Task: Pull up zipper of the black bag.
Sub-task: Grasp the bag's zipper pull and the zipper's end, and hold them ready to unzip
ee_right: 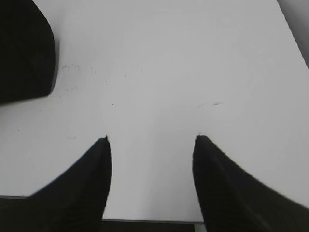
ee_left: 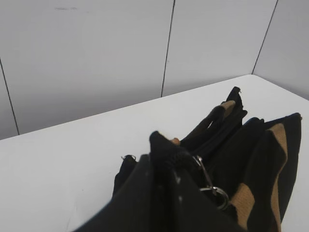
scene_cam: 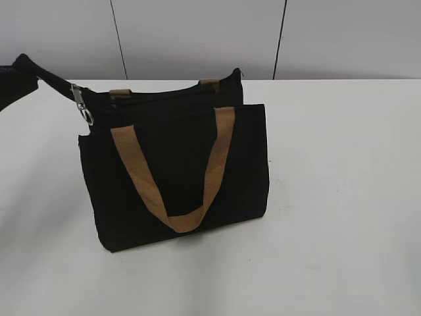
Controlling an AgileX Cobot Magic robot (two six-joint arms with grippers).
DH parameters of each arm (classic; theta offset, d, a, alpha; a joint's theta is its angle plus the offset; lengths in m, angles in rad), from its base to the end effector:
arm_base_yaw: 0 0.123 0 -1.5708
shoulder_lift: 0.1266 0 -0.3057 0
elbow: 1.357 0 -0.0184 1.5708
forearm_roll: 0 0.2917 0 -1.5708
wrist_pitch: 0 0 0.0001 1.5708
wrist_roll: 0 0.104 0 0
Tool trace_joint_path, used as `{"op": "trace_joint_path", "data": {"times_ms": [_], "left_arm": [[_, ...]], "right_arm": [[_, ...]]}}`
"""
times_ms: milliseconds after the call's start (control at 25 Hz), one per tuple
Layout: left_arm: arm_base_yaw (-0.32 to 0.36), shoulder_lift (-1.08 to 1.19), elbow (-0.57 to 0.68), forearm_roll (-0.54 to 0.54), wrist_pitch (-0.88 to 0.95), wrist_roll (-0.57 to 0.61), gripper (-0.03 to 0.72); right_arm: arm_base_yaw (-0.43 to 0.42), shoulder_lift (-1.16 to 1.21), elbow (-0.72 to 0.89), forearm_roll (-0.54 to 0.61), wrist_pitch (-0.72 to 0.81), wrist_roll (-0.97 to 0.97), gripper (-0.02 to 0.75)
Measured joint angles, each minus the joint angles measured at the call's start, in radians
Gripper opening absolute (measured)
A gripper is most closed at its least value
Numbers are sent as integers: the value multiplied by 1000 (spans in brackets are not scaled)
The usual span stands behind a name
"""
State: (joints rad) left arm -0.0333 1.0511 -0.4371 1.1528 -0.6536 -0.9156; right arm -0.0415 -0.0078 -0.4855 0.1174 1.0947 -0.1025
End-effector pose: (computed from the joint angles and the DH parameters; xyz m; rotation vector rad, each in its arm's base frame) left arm 0.2266 -0.0653 0.2552 0.5704 1.6853 -0.4470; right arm 0.0209 0.0100 0.2839 -0.0708 2.0784 0.0536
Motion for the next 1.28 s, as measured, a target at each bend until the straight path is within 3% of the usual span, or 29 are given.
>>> {"op": "trace_joint_path", "data": {"times_ms": [200, 560, 920, 1280], "left_arm": [[0, 0, 0, 0, 1, 0, 20], [0, 0, 0, 0, 1, 0, 20], [0, 0, 0, 0, 1, 0, 20], [0, 0, 0, 0, 1, 0, 20]], "right_arm": [[0, 31, -16, 18, -2, -15, 421], [1, 354, -134, 162, -46, -139, 421], [1, 609, -219, 223, -80, -205, 421], [1, 821, -321, 403, -183, -420, 421]]}}
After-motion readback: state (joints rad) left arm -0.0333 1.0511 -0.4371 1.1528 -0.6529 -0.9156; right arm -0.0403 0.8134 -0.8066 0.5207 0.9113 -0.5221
